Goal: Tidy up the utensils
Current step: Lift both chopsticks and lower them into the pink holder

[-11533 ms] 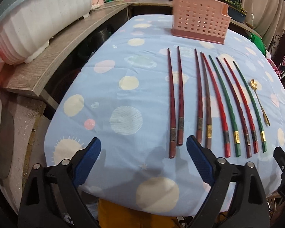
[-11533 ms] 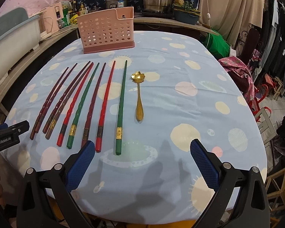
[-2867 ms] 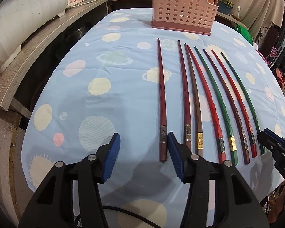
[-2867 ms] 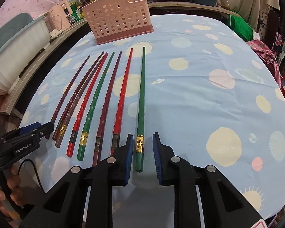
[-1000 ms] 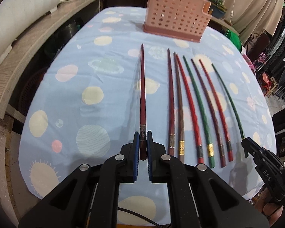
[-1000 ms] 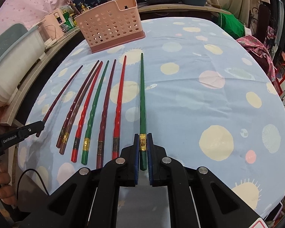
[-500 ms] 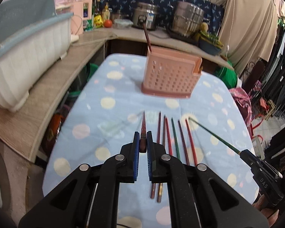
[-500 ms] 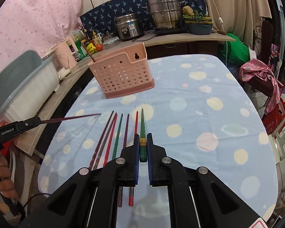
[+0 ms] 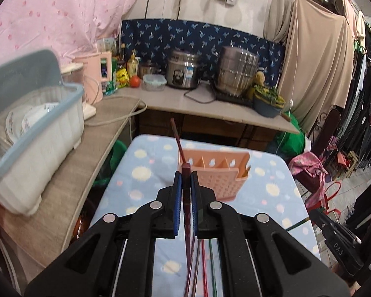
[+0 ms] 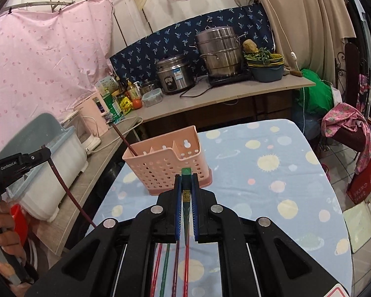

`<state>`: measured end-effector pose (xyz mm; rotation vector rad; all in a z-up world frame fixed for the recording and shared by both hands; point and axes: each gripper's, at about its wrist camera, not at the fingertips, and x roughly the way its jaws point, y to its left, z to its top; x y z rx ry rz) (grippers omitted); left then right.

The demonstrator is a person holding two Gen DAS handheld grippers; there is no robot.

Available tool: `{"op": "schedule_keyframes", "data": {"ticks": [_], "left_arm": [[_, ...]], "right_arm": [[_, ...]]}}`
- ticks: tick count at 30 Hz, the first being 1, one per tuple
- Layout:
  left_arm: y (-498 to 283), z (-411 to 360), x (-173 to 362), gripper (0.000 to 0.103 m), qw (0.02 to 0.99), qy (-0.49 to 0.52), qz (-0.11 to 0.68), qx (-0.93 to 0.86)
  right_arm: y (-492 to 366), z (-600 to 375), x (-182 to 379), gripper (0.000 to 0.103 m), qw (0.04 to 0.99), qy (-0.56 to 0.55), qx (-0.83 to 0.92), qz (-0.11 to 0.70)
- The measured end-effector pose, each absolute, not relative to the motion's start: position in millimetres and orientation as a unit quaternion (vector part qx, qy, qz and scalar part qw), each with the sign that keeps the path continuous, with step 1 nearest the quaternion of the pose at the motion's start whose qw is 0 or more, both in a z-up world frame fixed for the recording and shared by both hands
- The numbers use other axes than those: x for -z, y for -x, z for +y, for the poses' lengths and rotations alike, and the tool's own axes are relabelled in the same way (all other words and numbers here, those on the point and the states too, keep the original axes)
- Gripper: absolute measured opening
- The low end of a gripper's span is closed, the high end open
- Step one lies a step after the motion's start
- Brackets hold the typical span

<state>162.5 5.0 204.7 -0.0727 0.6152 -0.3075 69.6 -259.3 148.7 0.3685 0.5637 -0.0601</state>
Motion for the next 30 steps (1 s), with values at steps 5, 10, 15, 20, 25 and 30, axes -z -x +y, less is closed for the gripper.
{"op": "schedule_keyframes", "data": {"ticks": [5, 10, 15, 20, 25, 30], "left_arm": [[-183, 0, -231, 0.007, 0.950, 0.046, 0.271, 0.146], [-199, -3, -260, 0.007, 0.960, 0.065, 0.230, 0.146], [-212, -9, -287, 0.007, 0.971, 0.068, 0.181, 0.138], [-235, -19, -292, 0.007, 0.974, 0.068, 0.169, 0.135], [-259, -26, -275, 0.007, 0.971, 0.072, 0.184, 0.136], [-270, -28, -267, 0.007, 0.970, 0.071, 0.187, 0.136]], "right_arm": [[-91, -262, -176, 0.007, 0.953, -0.185, 0.030, 0.238], [-113, -268, -206, 0.007, 0.961, -0.202, 0.028, 0.189], [-139, -266, -229, 0.007, 0.968, -0.200, 0.028, 0.150], [-166, -265, -234, 0.007, 0.970, -0.199, 0.030, 0.140], [-189, -268, -225, 0.007, 0.967, -0.206, 0.029, 0.149], [-191, -274, -236, 0.007, 0.968, -0.219, 0.024, 0.124]]}}
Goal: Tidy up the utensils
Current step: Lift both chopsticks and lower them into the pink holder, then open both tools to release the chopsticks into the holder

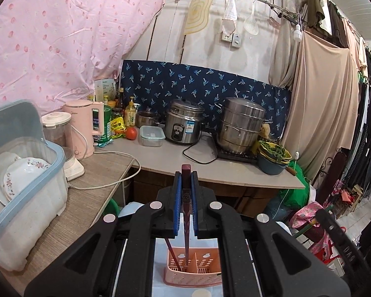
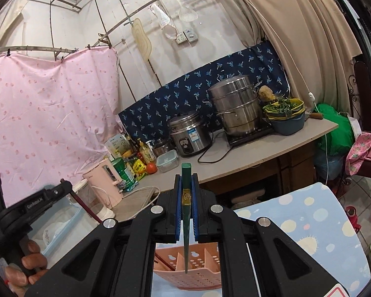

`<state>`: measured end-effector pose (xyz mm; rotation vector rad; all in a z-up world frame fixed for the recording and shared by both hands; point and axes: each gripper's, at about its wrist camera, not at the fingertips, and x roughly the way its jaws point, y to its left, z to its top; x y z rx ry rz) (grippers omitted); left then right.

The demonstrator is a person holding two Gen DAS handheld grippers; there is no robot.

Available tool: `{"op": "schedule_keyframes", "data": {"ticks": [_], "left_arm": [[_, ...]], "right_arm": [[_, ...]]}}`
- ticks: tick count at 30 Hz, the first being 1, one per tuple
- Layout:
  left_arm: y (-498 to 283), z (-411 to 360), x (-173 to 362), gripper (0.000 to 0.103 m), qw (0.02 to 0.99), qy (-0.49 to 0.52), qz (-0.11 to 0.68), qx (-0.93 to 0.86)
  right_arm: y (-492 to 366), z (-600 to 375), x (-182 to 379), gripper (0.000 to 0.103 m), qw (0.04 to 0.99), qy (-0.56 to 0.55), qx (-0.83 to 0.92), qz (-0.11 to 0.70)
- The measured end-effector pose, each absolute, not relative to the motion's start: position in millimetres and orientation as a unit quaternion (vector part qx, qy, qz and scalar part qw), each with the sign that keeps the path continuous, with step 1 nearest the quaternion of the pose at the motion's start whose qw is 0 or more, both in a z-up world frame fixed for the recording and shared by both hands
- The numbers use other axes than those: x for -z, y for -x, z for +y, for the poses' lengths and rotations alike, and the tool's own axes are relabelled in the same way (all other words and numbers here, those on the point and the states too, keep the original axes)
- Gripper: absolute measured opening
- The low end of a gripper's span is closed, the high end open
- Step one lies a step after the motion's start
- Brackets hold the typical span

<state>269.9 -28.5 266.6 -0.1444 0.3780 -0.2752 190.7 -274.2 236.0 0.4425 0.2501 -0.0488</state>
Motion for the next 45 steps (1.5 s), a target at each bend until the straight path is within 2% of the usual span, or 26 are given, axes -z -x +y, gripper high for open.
{"op": "schedule_keyframes", "data": {"ticks": [5, 17, 20, 21, 22, 24, 37, 45], "left_arm": [[-279, -32, -258, 0.007, 0.969, 0.072, 0.194, 0.139], [-305, -44, -205, 0.007, 0.952, 0.071, 0.263, 0.141], [-311, -45, -193, 0.008, 0.944, 0.074, 0.286, 0.149], [-312, -45, -191, 0.014, 0.943, 0.076, 0.289, 0.148], [-311, -45, -189, 0.029, 0.942, 0.077, 0.293, 0.148], [-309, -42, -188, 0.050, 0.942, 0.084, 0.293, 0.140], [-259, -36, -188, 0.061, 0.930, 0.073, 0.322, 0.160], [-199, -23, -155, 0.062, 0.912, 0.056, 0.364, 0.178]], "right_arm": [[-199, -277, -236, 0.007, 0.969, -0.217, 0.026, 0.116], [-233, -269, -163, 0.008, 0.954, -0.213, 0.033, 0.209], [-236, -268, -156, 0.012, 0.951, -0.214, 0.032, 0.219], [-235, -268, -155, 0.017, 0.951, -0.214, 0.035, 0.220], [-234, -268, -154, 0.025, 0.951, -0.214, 0.036, 0.219], [-229, -269, -155, 0.031, 0.952, -0.217, 0.039, 0.215], [-177, -245, -157, 0.031, 0.952, -0.195, 0.018, 0.233], [-111, -221, -129, 0.031, 0.948, -0.169, 0.013, 0.268]]}}
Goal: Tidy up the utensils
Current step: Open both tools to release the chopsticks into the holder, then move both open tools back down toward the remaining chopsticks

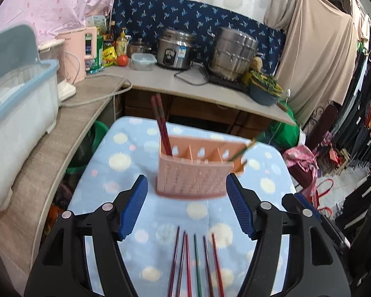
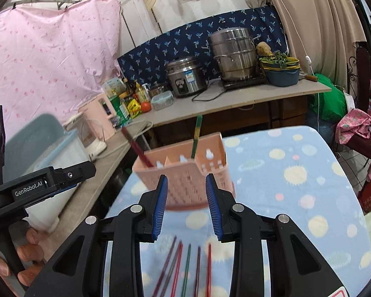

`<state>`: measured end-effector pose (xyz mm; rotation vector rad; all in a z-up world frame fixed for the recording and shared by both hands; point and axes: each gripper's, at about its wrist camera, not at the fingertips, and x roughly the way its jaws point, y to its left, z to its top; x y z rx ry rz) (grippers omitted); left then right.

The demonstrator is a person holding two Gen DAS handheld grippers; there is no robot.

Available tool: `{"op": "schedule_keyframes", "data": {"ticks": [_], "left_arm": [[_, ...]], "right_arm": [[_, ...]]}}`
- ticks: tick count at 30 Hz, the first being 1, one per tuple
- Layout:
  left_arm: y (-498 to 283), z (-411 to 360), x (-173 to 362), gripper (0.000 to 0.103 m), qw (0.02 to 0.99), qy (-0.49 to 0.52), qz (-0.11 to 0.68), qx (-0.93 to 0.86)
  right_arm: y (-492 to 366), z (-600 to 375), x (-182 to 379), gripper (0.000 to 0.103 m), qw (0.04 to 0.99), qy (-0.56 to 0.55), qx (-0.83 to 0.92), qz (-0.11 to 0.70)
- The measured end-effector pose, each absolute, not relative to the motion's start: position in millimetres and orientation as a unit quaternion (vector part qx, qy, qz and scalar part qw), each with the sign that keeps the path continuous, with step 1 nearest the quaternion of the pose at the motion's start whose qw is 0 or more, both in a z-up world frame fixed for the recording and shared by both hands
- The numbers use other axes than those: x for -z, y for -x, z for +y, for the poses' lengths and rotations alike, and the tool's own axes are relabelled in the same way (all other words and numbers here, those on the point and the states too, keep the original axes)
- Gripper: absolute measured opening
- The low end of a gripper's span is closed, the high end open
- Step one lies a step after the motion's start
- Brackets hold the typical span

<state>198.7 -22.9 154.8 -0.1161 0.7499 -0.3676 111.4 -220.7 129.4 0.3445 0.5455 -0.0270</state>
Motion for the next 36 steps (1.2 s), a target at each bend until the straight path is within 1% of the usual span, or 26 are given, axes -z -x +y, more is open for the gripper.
{"op": "schedule_keyframes", "data": {"ticks": [9, 16, 21, 27, 36], "left_arm": [[-135, -2, -84, 0.062, 0.887, 0.040, 0.424, 0.177], [-103, 14, -24, 0.062, 0.866, 0.023, 0.470, 0.166], [-84, 16, 10, 0.062, 0.861, 0.002, 0.482, 0.160], [-72, 13, 29, 0.062, 0.864, -0.027, 0.478, 0.156], [-70, 13, 44, 0.061, 0.861, -0.039, 0.484, 0.154]], "right_arm": [[-44, -201, -79, 0.031, 0.934, -0.143, 0.016, 0.328], [-8, -191, -24, 0.031, 0.911, -0.130, 0.027, 0.390], [7, -181, 7, 0.031, 0.898, -0.122, 0.028, 0.423], [14, -172, 27, 0.031, 0.891, -0.112, 0.025, 0.439], [14, -169, 35, 0.030, 0.888, -0.108, 0.025, 0.447]]}}
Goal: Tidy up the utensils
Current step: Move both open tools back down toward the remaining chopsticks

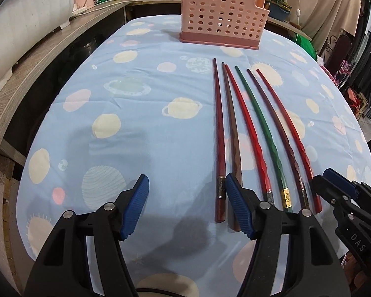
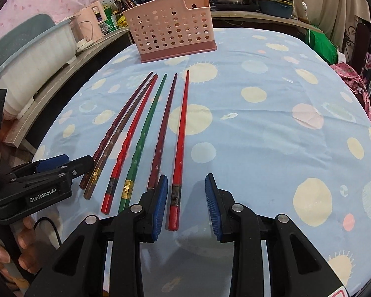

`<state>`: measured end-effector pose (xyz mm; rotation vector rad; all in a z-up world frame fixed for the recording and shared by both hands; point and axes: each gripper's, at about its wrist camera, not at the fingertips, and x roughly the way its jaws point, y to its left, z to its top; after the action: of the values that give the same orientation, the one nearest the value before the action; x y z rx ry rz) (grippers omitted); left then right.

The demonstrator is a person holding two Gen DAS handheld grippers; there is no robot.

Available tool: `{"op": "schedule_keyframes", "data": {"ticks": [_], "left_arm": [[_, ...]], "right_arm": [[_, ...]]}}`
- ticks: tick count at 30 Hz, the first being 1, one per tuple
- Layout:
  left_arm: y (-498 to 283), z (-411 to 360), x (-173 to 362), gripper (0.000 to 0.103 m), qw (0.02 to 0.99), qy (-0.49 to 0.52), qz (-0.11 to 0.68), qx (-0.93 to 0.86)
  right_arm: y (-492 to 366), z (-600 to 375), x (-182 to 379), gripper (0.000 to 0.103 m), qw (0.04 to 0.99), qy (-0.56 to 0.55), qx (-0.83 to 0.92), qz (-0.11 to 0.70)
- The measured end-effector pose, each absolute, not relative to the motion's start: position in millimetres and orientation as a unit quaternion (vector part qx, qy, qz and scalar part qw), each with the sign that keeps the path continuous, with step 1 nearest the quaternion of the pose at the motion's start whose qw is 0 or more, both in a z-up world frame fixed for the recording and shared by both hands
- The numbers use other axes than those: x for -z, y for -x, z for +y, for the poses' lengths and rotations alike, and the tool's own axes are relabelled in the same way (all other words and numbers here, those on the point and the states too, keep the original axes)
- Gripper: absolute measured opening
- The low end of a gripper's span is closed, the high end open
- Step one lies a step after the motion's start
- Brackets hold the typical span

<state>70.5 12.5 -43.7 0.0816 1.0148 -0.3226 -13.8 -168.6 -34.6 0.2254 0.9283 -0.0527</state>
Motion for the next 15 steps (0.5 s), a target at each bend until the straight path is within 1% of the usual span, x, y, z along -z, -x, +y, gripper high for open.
{"op": "schedule_keyframes", "data": {"ticks": [11, 14, 15], "left_arm": [[-68.4, 4.3, 47.3, 0.061, 0.867, -0.069, 0.471, 0.149], [-68.7, 4.3, 47.5, 0.058, 0.868, -0.071, 0.469, 0.146], [-69.0, 4.3, 47.5, 0.055, 0.869, -0.072, 0.467, 0.144]], "right_arm": [[13.1, -166.2, 36.9, 0.029, 0.891, -0.098, 0.028, 0.443], [12.5, -166.4, 37.5, 0.027, 0.892, -0.096, 0.029, 0.442], [12.4, -166.5, 37.6, 0.027, 0.892, -0.095, 0.030, 0.441]]}}
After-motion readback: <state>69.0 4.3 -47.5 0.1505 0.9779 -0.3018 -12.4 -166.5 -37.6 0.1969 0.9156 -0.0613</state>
